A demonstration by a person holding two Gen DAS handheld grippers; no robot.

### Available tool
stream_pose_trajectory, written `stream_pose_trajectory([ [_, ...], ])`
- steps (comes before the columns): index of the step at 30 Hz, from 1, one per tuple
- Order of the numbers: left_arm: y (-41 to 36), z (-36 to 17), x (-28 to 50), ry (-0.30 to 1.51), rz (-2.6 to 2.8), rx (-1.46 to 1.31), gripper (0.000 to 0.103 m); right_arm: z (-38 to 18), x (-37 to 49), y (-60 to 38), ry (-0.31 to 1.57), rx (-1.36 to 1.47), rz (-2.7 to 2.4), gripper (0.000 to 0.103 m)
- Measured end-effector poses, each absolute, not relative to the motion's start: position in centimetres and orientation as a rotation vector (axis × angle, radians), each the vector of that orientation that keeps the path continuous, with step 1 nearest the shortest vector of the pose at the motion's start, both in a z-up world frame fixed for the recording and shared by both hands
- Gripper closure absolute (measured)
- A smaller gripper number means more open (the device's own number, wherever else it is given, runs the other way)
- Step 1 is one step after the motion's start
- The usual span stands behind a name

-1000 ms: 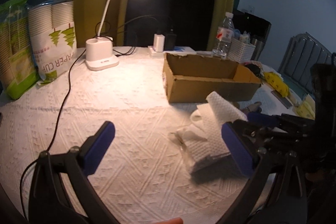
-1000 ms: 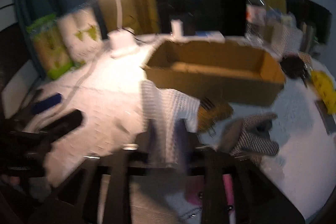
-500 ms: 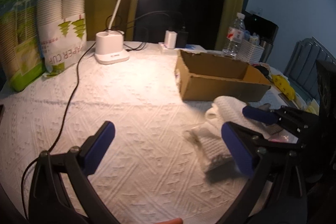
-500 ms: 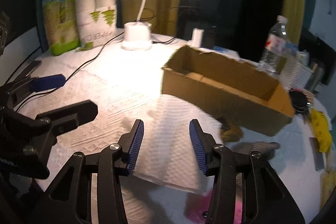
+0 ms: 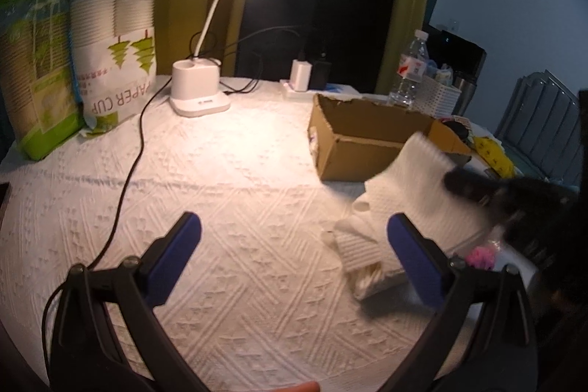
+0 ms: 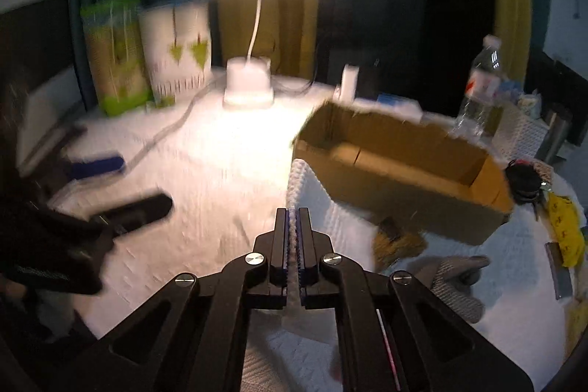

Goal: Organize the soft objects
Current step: 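Lift the white towel off the table with the right gripper, then grasp the pink plush keychain with the left gripper while the right gripper holds the towel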

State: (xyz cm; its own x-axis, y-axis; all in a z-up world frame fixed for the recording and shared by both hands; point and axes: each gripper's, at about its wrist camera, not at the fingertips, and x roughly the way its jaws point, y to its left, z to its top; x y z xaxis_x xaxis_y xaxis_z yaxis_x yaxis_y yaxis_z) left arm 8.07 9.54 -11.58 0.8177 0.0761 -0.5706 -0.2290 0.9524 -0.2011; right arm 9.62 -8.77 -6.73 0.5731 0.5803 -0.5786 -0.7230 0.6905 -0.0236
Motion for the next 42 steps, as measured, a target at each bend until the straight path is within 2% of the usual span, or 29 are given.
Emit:
stream_pose_trajectory([
  [8, 5.0, -9.9, 9.3, 0.579, 0.098, -0.191, 0.001, -3.1, 9.9, -14.9, 0.492, -0.146, 0.761, 0.099],
  [21, -2.2, -9.1, 12.0, 0.621, 0.0, -0.088, 0.001, -2.9, 11.2, -23.6, 0.441, -0.051, 0.65, 0.099],
  [34, -11.2, -12.8, 15.2, 0.771, -0.205, 0.022, 0.001, -5.7, 12.0, -30.8, 0.486, 0.002, 0.526, 0.099],
  [42, -12.9, -16.1, 16.5, 0.889, -0.202, 0.102, 0.002, -10.8, 13.6, -31.8, 0.628, -0.002, 0.469, 0.098],
])
